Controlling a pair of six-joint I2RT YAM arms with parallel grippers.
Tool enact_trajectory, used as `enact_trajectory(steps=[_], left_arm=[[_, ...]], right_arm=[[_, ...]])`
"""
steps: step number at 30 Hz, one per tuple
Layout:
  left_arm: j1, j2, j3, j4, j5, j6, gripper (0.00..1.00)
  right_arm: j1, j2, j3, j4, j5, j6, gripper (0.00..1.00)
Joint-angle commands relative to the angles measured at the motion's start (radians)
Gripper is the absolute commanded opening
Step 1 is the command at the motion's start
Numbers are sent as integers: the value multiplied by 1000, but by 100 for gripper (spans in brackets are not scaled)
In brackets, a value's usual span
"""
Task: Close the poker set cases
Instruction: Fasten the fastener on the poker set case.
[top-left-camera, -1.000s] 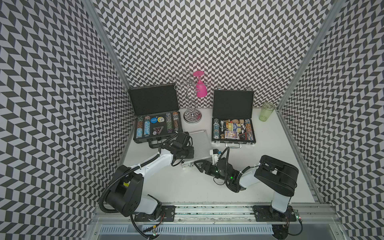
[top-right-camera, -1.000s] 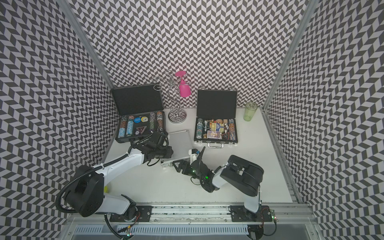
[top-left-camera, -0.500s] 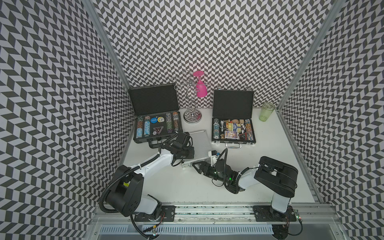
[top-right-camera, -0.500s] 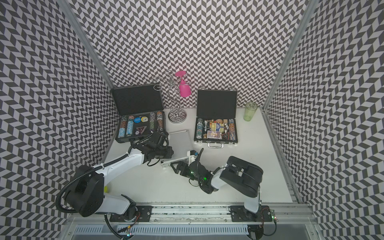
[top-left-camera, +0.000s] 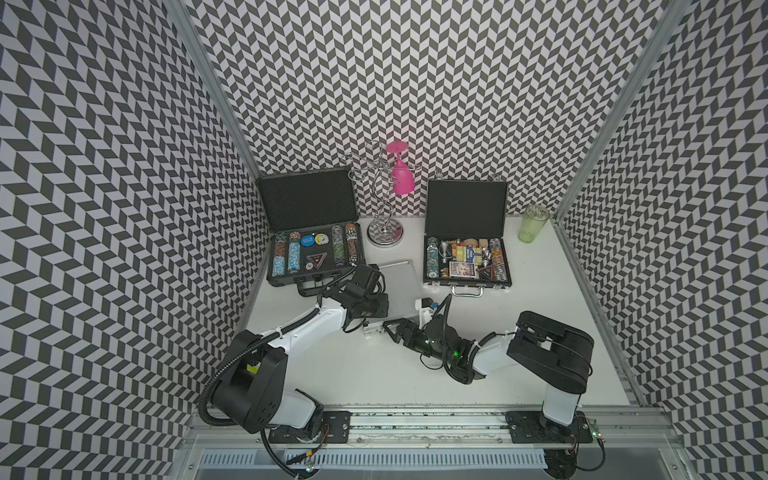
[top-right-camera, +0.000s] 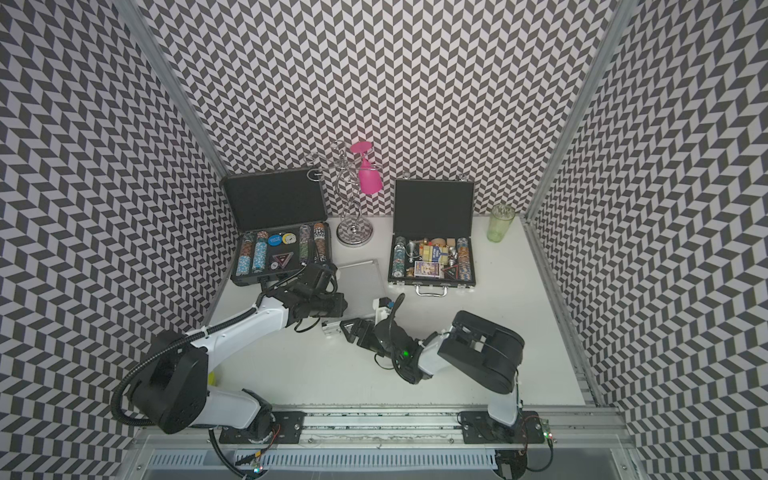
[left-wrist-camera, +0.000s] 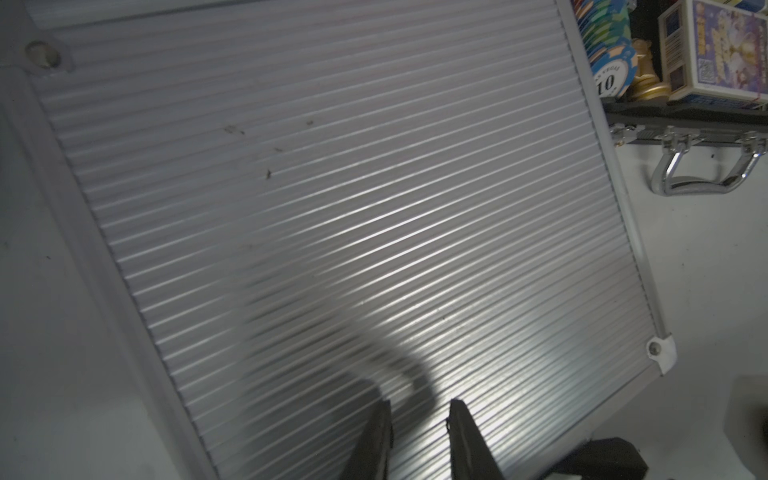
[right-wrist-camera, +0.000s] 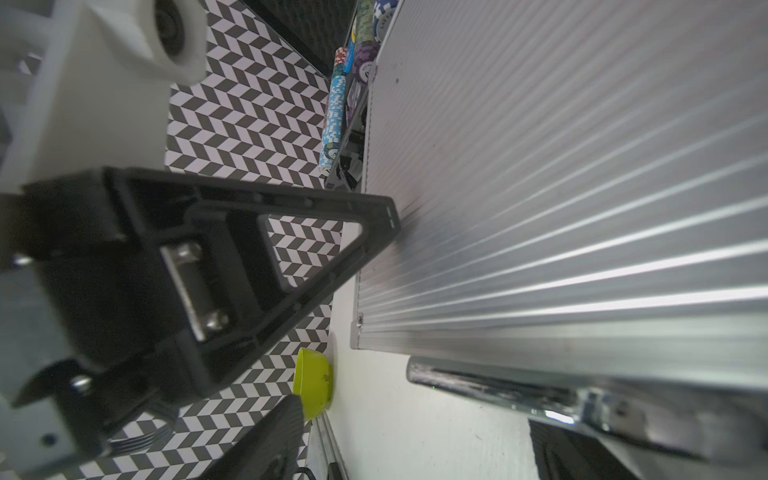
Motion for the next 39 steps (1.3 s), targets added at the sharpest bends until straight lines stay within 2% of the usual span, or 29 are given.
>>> enact_trajectory(steps=[1,8,30,39], left_arm=[[-4,18,-38,-85,26,-9,27],[-3,18,-36,-89,24,-7,27],[-3,5,-63,-91,39,-3,26],[-3,-3,-94,-82,71,-4,24]], right_arm=[[-4,26,10,-2,13,27,86],[-8,30,36,-75,18,26,86],[-32,55,59,-44,28,57,86],[-34,79,80,-25,33,72,77]])
